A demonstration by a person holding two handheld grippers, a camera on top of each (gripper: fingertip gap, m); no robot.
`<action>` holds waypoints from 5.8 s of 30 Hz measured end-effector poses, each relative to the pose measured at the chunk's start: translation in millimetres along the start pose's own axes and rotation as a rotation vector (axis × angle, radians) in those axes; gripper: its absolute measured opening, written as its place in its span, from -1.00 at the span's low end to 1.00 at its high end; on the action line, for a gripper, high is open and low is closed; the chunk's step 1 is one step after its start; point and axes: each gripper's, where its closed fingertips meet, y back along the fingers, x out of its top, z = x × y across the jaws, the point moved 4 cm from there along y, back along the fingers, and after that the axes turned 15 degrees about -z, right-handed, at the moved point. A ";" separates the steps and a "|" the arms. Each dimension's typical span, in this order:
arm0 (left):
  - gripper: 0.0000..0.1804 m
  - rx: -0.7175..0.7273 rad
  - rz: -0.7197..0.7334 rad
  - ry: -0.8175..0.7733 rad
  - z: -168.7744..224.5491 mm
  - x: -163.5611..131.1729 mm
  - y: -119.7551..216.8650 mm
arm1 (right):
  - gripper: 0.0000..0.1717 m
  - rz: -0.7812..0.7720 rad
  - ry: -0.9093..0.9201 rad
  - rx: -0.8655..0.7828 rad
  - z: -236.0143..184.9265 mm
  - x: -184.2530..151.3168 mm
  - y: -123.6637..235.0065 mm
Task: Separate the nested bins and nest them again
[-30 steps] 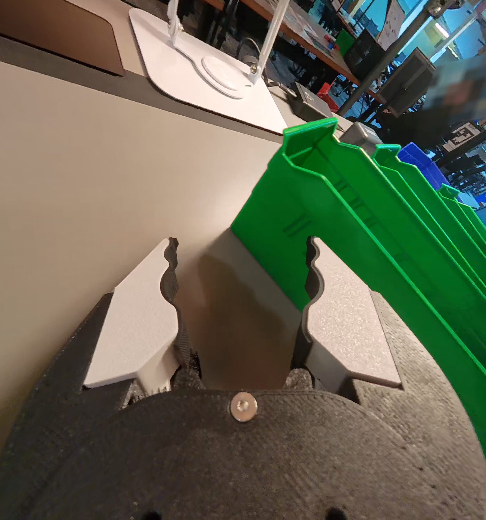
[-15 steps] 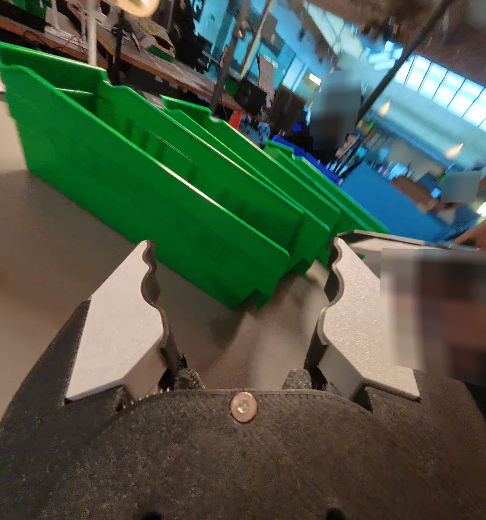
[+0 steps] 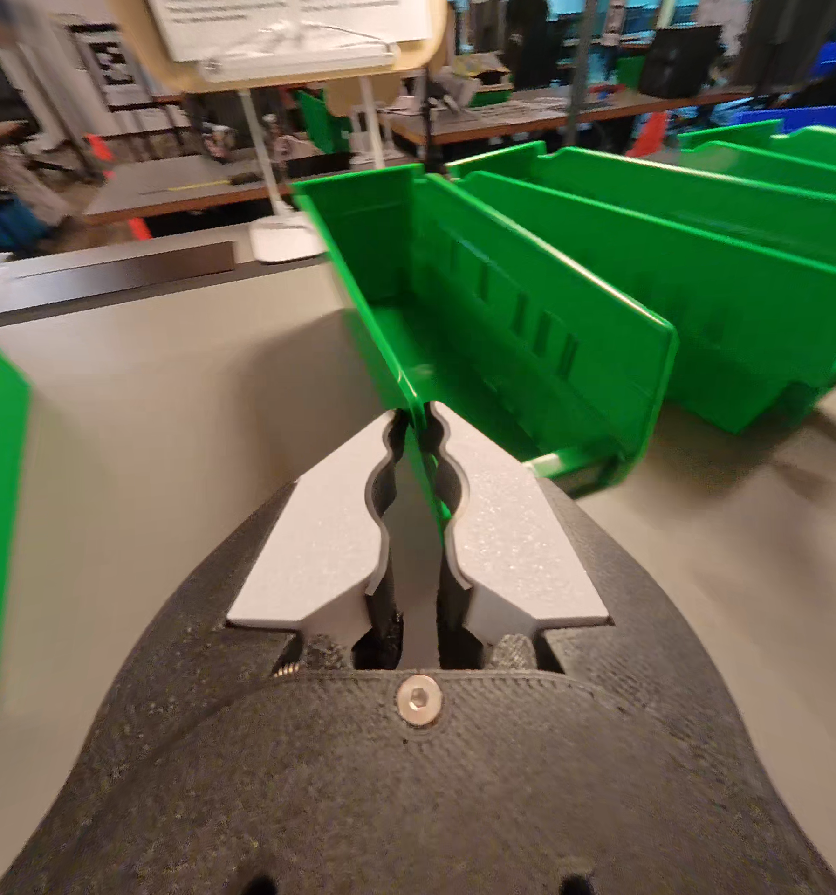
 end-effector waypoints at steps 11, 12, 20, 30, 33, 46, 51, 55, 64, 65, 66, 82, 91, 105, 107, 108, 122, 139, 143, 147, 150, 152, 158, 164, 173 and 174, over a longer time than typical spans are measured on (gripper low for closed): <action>-0.99 0.191 0.013 0.075 -69.8 -26.5 38.9 | -0.53 0.041 0.091 -0.037 -9.1 25.7 -23.8; -0.98 0.194 0.012 0.076 -73.7 -26.9 39.6 | -0.55 0.023 0.094 -0.037 -11.6 24.4 -29.0; -0.98 0.106 0.025 0.083 -87.3 -28.3 40.0 | -0.59 -0.011 0.095 0.051 -42.6 17.9 -50.7; -0.51 -0.064 0.162 0.085 -92.1 -11.9 90.1 | -0.46 0.041 0.127 0.159 -62.9 -0.5 -22.5; -0.31 -0.108 0.178 0.136 -105.7 -2.5 108.1 | -0.44 0.063 0.109 0.214 -72.2 -8.0 -10.1; 0.37 -0.053 -0.273 0.262 -231.2 48.5 65.4 | -0.27 0.022 0.008 0.321 -82.5 -11.1 -19.5; 0.47 0.070 -0.504 0.233 -272.2 55.6 21.6 | -0.26 0.040 -0.036 0.313 -76.9 -10.0 -18.2; 0.51 0.131 -0.658 0.164 -281.1 47.0 -2.2 | -0.26 0.060 -0.055 0.334 -75.9 -11.7 -11.8; 0.49 0.151 -0.799 0.162 -284.6 29.1 -18.6 | -0.25 0.041 -0.078 0.373 -74.8 -12.5 -12.9; 0.48 0.149 -0.804 0.163 -283.7 28.4 -19.0 | -0.25 0.042 -0.080 0.375 -74.7 -12.4 -12.7; 0.47 0.140 -0.816 0.165 -281.7 26.6 -19.9 | -0.25 0.043 -0.082 0.375 -74.4 -12.4 -12.7; 0.14 0.175 -0.838 0.081 -283.8 35.9 -16.0 | -0.26 0.021 -0.102 0.418 -74.4 -13.1 -13.6; 0.13 -0.020 -0.642 0.038 -214.1 143.5 23.6 | -0.26 -0.005 -0.122 0.446 -73.9 -13.8 -16.4; 0.13 -0.288 -0.726 0.106 -95.4 134.4 -21.6 | -0.26 -0.007 -0.129 0.465 -74.1 -13.9 -15.9; 0.13 -0.259 -0.719 0.095 -97.4 134.4 -24.8 | -0.26 -0.004 -0.128 0.467 -74.1 -13.9 -15.2; 0.13 -0.243 -0.718 0.080 -98.3 135.4 -25.3 | -0.26 -0.003 -0.128 0.468 -74.2 -13.8 -15.0; 0.24 -0.143 -0.747 0.020 -85.0 112.2 -51.1 | -0.26 -0.009 -0.127 0.465 -74.5 -14.3 -15.7; 0.27 -0.115 -0.741 -0.177 -67.3 119.6 -18.9 | -0.26 -0.003 -0.125 0.480 -75.2 -14.8 -13.1; 0.29 -0.152 -0.732 -0.129 -64.0 122.0 -24.0 | -0.26 0.002 -0.122 0.479 -75.3 -14.7 -12.4; 0.34 -0.216 -0.707 -0.153 -29.3 135.1 -32.9 | -0.26 -0.009 -0.124 0.480 -75.4 -15.1 -13.9; 0.36 -0.342 -0.691 -0.142 23.1 146.4 -39.5 | -0.26 -0.013 -0.127 0.482 -75.2 -15.0 -14.4; 0.36 -0.416 -0.694 -0.145 60.7 150.4 -44.9 | -0.26 -0.015 -0.128 0.483 -75.3 -15.0 -14.7; 0.43 -0.423 -0.711 -0.148 125.3 152.9 -84.6 | -0.26 -0.011 -0.126 0.485 -75.3 -14.9 -14.1; 0.48 -0.335 -0.741 -0.137 137.8 142.8 -126.5 | -0.26 -0.001 -0.127 0.494 -75.0 -15.0 -11.5; 0.64 -0.277 -0.791 -0.208 148.8 122.5 -152.3 | -0.26 0.009 -0.137 0.508 -73.2 -15.5 -7.1; 0.63 -0.288 -0.804 -0.222 147.9 122.9 -152.5 | -0.26 0.010 -0.136 0.507 -73.2 -15.5 -7.0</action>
